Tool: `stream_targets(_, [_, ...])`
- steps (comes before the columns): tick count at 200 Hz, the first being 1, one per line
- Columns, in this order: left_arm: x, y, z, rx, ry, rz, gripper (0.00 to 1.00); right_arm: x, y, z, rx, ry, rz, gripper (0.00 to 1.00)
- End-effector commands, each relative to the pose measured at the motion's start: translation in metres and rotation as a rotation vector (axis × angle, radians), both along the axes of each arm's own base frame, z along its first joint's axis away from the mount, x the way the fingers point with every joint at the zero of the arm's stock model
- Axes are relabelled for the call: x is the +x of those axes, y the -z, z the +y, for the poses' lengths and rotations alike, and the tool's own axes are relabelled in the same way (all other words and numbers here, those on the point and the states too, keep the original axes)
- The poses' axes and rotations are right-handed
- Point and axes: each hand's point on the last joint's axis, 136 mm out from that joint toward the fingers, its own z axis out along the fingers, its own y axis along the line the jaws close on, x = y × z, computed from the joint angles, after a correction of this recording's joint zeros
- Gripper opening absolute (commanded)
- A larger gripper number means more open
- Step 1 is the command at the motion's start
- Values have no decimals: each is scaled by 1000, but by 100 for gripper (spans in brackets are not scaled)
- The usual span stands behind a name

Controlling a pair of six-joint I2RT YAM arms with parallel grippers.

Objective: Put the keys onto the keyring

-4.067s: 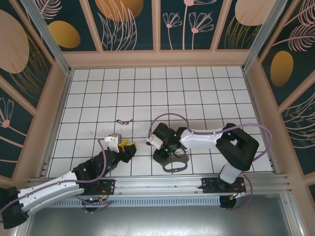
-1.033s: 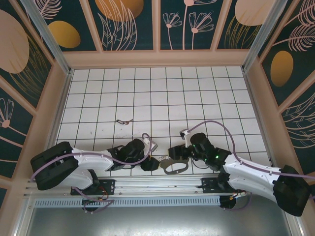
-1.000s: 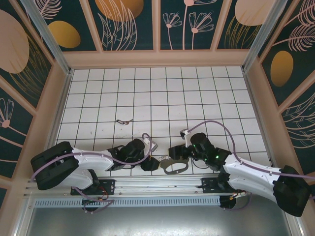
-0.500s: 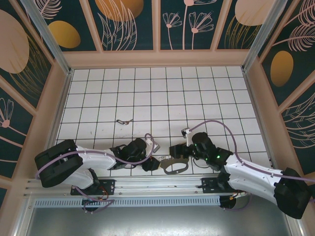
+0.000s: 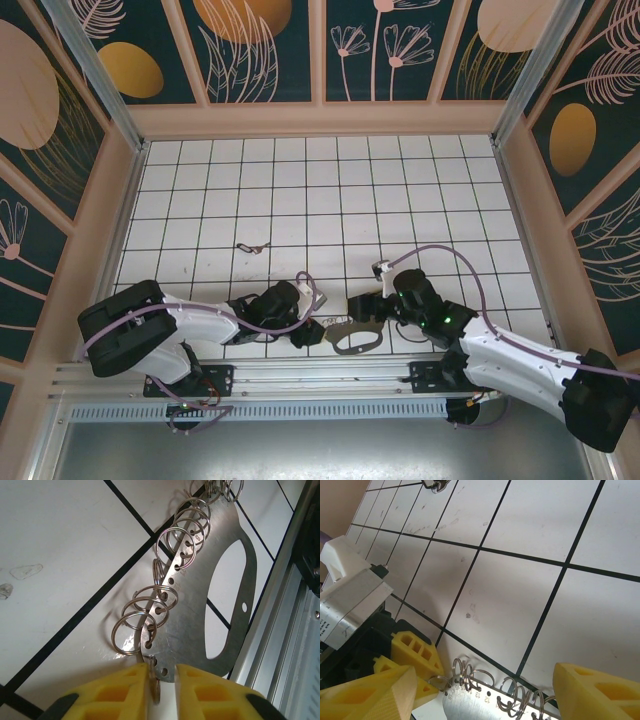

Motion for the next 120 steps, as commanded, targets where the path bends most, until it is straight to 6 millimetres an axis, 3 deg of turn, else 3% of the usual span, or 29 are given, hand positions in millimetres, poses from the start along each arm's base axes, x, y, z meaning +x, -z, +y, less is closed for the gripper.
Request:
stream_targets(1, [3, -15, -7, -46, 13, -31, 12, 2, 8, -8, -37, 17, -10, 72])
stream_targets(15, [3, -23, -7, -63, 19, -46, 0, 3, 6, -8, -36, 18, -15, 72])
stream_targets(40, [4, -39, -5, -75, 50, -111, 0, 4, -1, -6, -25, 2, -39, 72])
stream_targets(70, [13, -69, 1, -72, 71, -262, 0, 2, -24, 0, 25, -42, -111, 72])
stream_targets(101, [24, -120, 7, -148, 50, -444, 0, -3, -61, 8, 79, -128, -230, 70])
stream_targets(120, [19, -158, 5, -268, 64, -519, 0, -8, -82, 13, 106, -185, -302, 68])
